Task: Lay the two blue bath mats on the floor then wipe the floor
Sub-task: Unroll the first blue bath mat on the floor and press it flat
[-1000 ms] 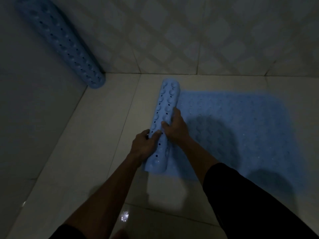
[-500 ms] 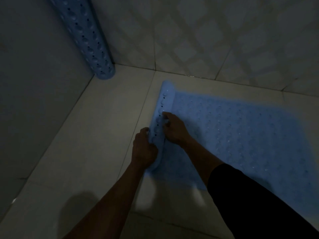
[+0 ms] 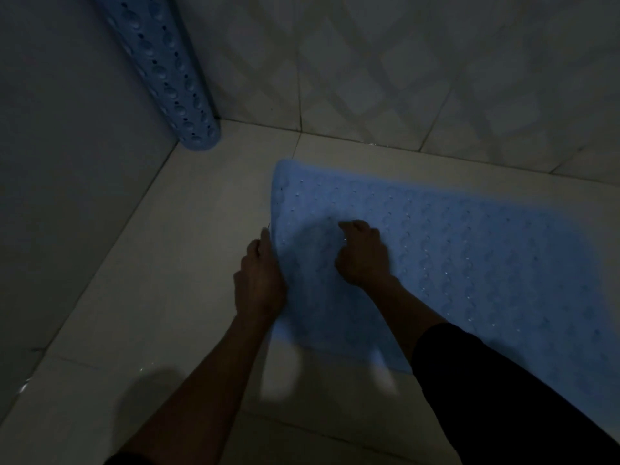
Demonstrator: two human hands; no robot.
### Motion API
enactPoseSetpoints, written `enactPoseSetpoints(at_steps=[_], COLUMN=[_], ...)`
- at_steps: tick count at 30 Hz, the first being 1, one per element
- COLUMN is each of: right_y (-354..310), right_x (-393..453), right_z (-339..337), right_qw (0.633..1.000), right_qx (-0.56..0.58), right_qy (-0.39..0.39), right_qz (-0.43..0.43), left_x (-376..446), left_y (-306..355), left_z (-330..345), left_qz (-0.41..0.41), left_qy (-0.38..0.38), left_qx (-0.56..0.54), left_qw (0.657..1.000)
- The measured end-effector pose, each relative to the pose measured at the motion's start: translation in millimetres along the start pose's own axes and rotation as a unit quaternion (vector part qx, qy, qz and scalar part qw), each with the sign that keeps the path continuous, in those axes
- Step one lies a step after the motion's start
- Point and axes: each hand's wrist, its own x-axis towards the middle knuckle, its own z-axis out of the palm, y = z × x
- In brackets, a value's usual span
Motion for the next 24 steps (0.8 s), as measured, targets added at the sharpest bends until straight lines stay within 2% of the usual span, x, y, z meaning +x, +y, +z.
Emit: enactPoseSetpoints(at_steps=[4, 6, 9, 11, 18, 24], right_y=[11, 13, 17, 19, 52, 69], right_x=[-3, -4, -6, -7, 13, 70], right_z=[3, 2, -3, -6, -29, -31], right_qw=[0.997, 0.996, 0.997, 0.996, 0.997, 0.992], right_qx=[-0.067, -0.072, -0.068, -0.067, -0.059, -0.097], right_qy=[-0.032, -0.04, -0.033, -0.027, 0.055, 0.074], right_qz=[-0.007, -0.018, -0.035, -0.046, -0.009, -0.029], left_x=[5, 4, 7, 11, 55, 119], left_y=[-5, -8, -13, -9, 32, 52], left_z=[-5, -6, -5, -2, 28, 47], left_qz=[-0.032, -0.007, 0.037, 0.07, 0.129, 0.134], left_qy=[-0.011, 0.0, -0.006, -0.006, -0.025, -0.022], left_qx=[0.046, 0.129, 0.287, 0.329, 0.216, 0.207], left_qw=[0.998, 0.992, 0.957, 0.942, 0.967, 0.969])
